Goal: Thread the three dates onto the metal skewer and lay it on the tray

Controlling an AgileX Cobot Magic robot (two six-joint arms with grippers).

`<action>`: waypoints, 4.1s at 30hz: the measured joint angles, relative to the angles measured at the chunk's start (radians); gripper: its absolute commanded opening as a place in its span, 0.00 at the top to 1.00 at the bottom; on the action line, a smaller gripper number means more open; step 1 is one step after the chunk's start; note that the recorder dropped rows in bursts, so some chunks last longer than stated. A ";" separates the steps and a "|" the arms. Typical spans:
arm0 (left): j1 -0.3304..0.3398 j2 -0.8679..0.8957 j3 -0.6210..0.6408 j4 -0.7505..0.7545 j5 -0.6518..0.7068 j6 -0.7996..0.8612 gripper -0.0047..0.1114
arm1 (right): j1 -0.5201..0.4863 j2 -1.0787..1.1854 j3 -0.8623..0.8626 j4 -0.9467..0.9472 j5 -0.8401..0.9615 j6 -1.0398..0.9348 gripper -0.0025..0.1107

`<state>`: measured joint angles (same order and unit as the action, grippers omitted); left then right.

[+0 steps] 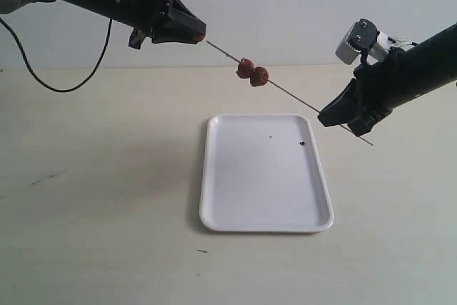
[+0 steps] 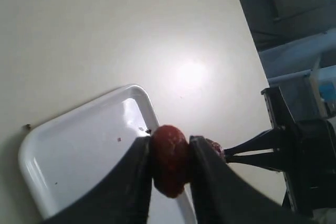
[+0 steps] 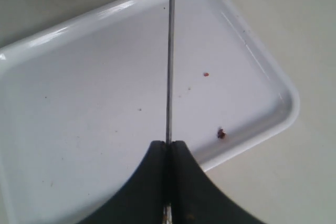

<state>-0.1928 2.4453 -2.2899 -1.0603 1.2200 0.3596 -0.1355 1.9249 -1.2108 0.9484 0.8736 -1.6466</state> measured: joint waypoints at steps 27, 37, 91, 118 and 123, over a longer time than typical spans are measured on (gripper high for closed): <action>-0.029 0.000 0.000 0.013 -0.006 0.000 0.74 | 0.000 0.000 0.000 0.080 -0.001 -0.064 0.98; -0.050 0.000 0.000 -0.026 -0.015 0.018 0.74 | -0.002 0.000 0.000 0.090 0.020 -0.081 0.98; 0.060 -0.467 1.031 -0.096 -0.823 0.735 0.96 | 0.317 0.000 0.197 0.146 -0.395 0.899 0.98; -0.015 -0.639 1.208 -0.169 -1.132 0.790 0.96 | 0.460 -0.019 0.317 0.015 -0.621 1.206 0.40; -0.015 -0.738 1.248 -0.169 -1.134 0.790 0.96 | 0.460 -0.107 0.319 -0.050 -0.626 1.206 0.40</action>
<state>-0.2074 1.7077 -1.0418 -1.2292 0.0857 1.1492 0.3249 1.8181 -0.8921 0.8980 0.2477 -0.4406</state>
